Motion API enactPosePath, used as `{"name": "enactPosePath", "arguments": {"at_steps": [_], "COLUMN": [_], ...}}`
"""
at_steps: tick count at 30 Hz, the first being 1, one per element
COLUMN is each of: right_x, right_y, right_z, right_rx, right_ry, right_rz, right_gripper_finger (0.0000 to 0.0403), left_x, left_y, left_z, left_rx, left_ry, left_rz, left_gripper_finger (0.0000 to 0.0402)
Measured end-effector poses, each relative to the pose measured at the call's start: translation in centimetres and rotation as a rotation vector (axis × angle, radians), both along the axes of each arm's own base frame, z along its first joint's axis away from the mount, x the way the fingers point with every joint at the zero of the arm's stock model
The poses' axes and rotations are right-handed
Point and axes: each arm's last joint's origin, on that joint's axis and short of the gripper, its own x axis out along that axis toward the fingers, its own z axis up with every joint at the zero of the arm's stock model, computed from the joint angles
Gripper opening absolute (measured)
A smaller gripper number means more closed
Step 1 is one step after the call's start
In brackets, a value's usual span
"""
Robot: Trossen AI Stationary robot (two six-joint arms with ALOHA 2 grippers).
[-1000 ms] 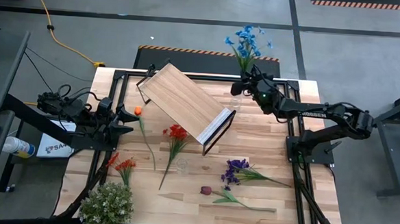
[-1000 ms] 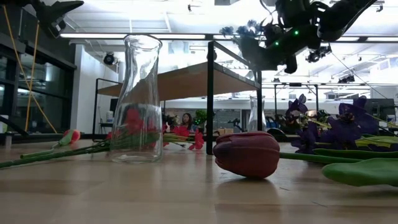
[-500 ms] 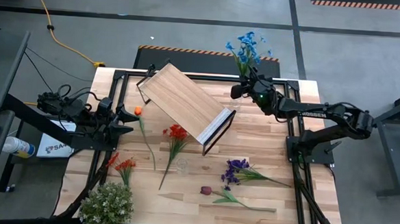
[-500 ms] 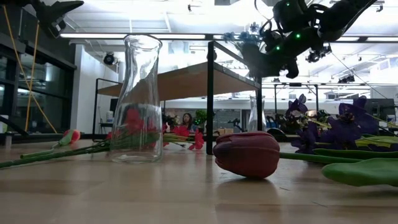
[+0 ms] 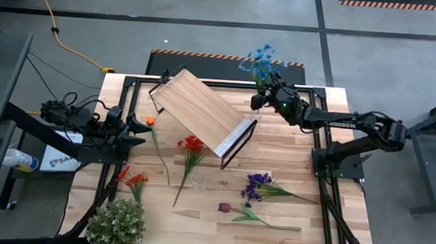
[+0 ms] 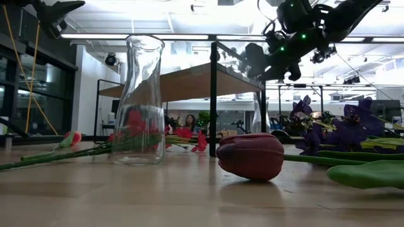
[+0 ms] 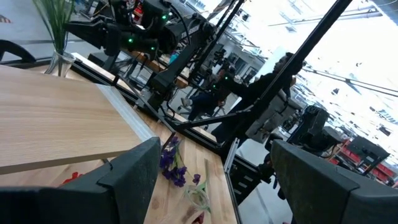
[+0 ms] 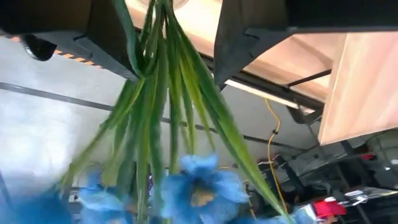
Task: Pick and place flowers into a vace then onto a shelf
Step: Put the blue flowers into the top transparent flower vase, then put the violet flowers into the top transparent flower vase
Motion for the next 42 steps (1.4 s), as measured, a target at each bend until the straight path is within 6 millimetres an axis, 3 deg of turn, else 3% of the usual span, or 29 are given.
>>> {"name": "enactPosePath", "arguments": {"at_steps": [14, 28, 36, 42], "right_x": [-0.4, -3.4, -5.3, -7.0], "right_y": [0.4, 1.9, 3.3, 4.9], "right_z": [0.0, 2.1, 3.0, 3.3], "right_rx": [0.033, 0.062, 0.143, 0.311], "right_ry": [0.048, 0.103, 0.112, 0.072], "right_rz": [0.076, 0.1, 0.253, 0.457], "right_gripper_finger": [0.0194, 0.0195, 0.0195, 0.0195], "left_x": [0.0, 0.0, 0.0, 0.0], "left_y": [0.0, 0.0, 0.0, 0.0], "left_z": [0.0, 0.0, 0.0, 0.0], "left_rx": [0.0, 0.001, 0.002, 0.001], "left_ry": [0.0, 0.003, 0.003, 0.003], "left_rz": [0.0, 0.0, 0.0, 0.0], "left_gripper_finger": [0.0337, 0.0337, 0.0337, 0.0337]}}
